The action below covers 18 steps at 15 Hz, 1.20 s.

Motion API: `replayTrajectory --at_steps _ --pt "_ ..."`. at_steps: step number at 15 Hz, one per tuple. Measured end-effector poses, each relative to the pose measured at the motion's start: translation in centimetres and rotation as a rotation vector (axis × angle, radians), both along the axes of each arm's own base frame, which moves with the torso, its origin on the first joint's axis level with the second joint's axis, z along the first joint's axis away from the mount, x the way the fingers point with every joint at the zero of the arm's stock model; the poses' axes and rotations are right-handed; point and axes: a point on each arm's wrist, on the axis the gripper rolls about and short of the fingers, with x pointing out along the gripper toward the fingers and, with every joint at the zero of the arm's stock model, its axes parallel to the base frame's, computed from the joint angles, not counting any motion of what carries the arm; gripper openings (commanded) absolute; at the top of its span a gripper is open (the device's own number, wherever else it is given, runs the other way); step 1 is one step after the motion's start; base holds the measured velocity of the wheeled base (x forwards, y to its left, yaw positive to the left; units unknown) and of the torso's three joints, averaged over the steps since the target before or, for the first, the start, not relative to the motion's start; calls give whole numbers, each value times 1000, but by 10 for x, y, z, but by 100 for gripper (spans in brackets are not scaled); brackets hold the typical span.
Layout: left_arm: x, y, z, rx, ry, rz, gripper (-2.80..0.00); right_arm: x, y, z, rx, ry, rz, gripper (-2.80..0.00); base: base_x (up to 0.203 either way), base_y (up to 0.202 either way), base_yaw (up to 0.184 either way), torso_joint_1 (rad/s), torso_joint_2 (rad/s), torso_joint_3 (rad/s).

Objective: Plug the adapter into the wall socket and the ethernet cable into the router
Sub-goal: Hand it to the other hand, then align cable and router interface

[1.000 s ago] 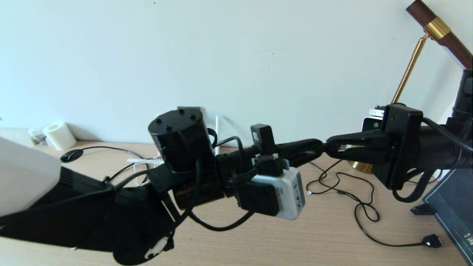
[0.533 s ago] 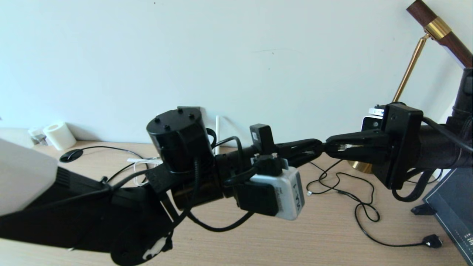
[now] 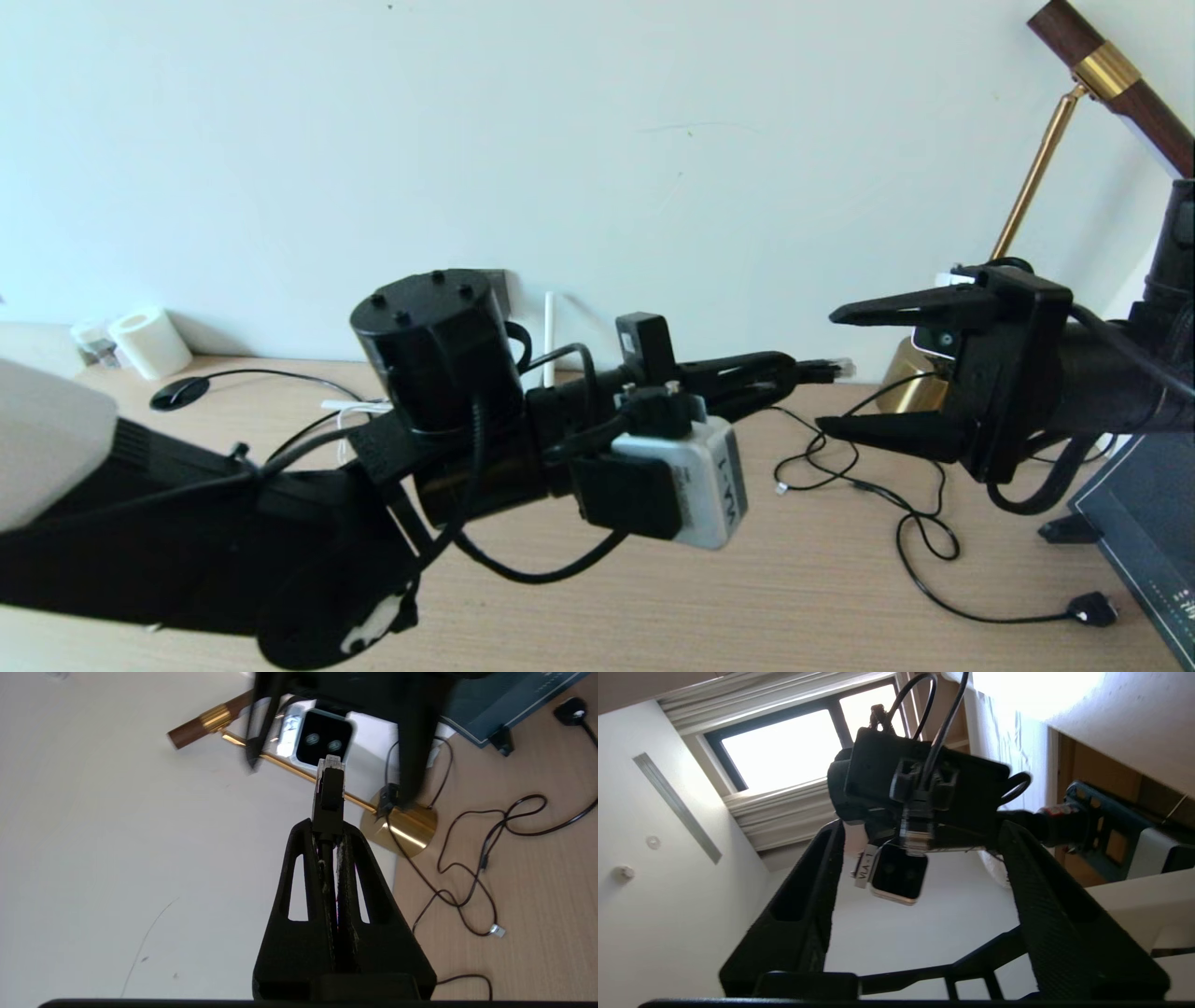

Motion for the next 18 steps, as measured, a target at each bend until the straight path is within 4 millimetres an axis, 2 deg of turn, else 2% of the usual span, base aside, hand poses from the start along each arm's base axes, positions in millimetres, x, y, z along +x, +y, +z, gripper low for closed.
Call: replayTrajectory --at_steps 3,5,9,11,14,16,18 --pt "0 26 10 -40 53 98 -280 -11 -4 1 -37 -143 -65 0 0 0 0 0 0 0" --pt "-1 49 13 -94 166 210 -280 -19 -7 5 -89 -291 -154 0 0 0 0 0 0 0" --pt "-6 88 23 -235 383 451 -280 -44 -20 -5 -374 -624 -459 0 0 0 0 0 0 0" --pt "-12 105 26 -263 478 555 -280 -68 -31 -6 -564 -795 -605 0 0 0 0 0 0 0" --pt "-24 130 23 -234 640 694 -280 -121 -50 -9 -881 -994 -700 0 0 0 0 0 0 0" --pt "-32 148 22 -196 743 773 -280 -155 -62 -26 -1063 -1053 -670 0 0 0 0 0 0 0" --pt "-36 159 27 -241 864 818 -280 -180 -71 -49 -1183 -1055 -664 0 0 0 0 0 0 0"
